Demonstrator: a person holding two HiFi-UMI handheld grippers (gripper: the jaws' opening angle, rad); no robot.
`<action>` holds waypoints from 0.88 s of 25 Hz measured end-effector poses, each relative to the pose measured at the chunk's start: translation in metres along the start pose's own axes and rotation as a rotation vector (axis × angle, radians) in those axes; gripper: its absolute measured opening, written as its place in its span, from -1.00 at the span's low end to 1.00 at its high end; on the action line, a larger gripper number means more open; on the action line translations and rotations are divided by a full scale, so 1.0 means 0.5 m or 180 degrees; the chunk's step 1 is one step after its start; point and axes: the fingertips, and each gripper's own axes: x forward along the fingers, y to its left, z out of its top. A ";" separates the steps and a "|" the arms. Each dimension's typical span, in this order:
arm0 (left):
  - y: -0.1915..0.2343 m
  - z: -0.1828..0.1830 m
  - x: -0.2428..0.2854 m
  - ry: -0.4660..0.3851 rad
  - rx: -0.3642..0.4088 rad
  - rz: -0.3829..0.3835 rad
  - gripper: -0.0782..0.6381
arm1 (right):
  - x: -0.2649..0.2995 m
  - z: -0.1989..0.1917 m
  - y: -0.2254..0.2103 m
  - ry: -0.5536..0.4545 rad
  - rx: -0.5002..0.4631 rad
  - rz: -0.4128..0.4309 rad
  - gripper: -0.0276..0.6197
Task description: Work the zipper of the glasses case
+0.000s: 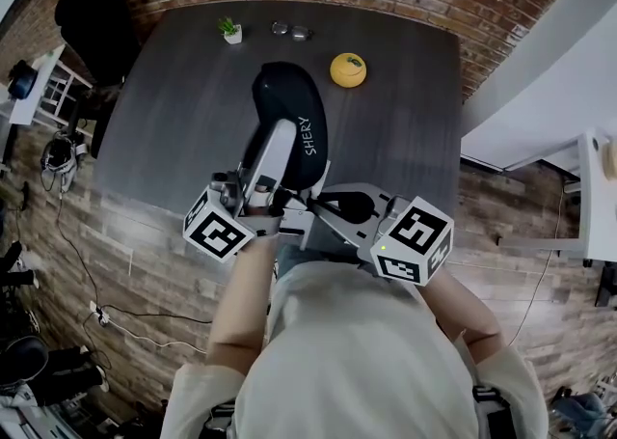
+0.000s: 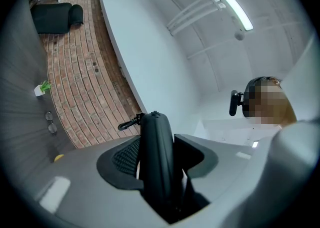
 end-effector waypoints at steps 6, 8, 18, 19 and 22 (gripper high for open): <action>0.010 -0.017 -0.001 0.0076 -0.0002 0.0034 -0.18 | 0.002 -0.014 -0.007 0.0134 -0.0083 0.0014 -0.83; 0.016 -0.025 -0.001 0.0135 0.0008 0.0045 -0.17 | 0.001 -0.021 -0.011 0.0140 -0.0124 -0.0050 -0.82; 0.126 -0.114 -0.024 0.0588 0.0004 0.0456 -0.16 | -0.065 -0.104 -0.106 0.0333 -0.0302 -0.0777 -0.56; 0.142 -0.129 -0.028 0.0645 -0.0013 0.0520 -0.16 | -0.076 -0.109 -0.121 0.0339 -0.0293 -0.0883 -0.57; 0.191 -0.179 -0.037 0.0842 -0.0038 0.0715 -0.16 | -0.108 -0.117 -0.166 0.0297 -0.0220 -0.1174 -0.63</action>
